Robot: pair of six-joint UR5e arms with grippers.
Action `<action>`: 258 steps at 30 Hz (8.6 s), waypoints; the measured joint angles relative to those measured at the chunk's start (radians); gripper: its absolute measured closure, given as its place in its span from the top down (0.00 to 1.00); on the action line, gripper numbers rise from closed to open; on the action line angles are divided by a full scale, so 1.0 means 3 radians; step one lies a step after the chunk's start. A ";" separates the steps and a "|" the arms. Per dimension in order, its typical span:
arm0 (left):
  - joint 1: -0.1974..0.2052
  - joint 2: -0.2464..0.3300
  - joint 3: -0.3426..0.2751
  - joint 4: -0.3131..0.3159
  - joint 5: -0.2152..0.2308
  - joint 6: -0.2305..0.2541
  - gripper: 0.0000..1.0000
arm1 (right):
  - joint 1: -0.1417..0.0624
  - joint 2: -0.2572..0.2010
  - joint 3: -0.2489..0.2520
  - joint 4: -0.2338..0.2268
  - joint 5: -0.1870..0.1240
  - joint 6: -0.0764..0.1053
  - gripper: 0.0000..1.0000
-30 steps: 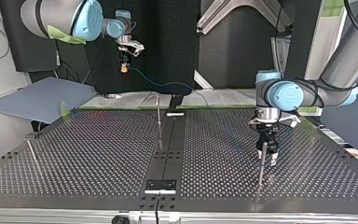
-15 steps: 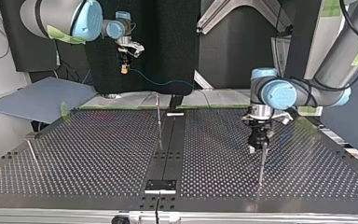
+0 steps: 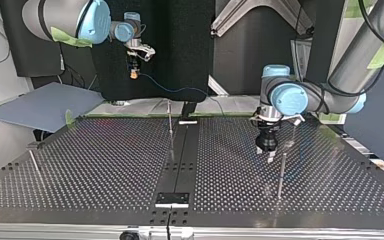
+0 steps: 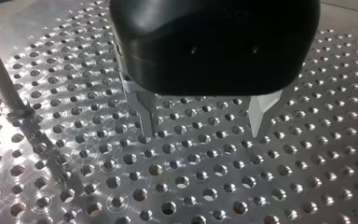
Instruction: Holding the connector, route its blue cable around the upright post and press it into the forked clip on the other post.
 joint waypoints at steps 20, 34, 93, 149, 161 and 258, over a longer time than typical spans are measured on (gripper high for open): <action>-0.0089 0.0315 -0.0195 -0.0576 -0.0311 0.0287 0.98 | 0.0006 -0.0002 -0.0004 0.0009 0.0000 -0.0019 0.00; -0.0100 0.0689 -0.0383 -0.0945 -0.0206 0.0329 0.98 | 0.0010 0.0000 -0.0005 0.0017 0.0000 -0.0026 0.00; 0.0072 0.1190 0.1023 -0.2643 0.0262 0.0624 0.98 | 0.0016 0.0001 -0.0020 0.0049 -0.0024 -0.0026 0.00; 0.0062 0.1179 0.1009 -0.3147 -0.0333 0.0608 0.98 | 0.0055 -0.0001 -0.0036 0.0131 -0.0056 -0.0036 0.00; 0.0064 0.1179 0.1009 -0.3145 -0.0363 0.0620 0.98 | 0.0066 0.0000 -0.0036 0.0134 -0.0056 -0.0036 0.00; -0.0844 0.0634 0.0159 -0.0869 -0.0891 0.2212 0.98 | 0.0069 0.0000 -0.0037 0.0140 -0.0077 -0.0036 0.00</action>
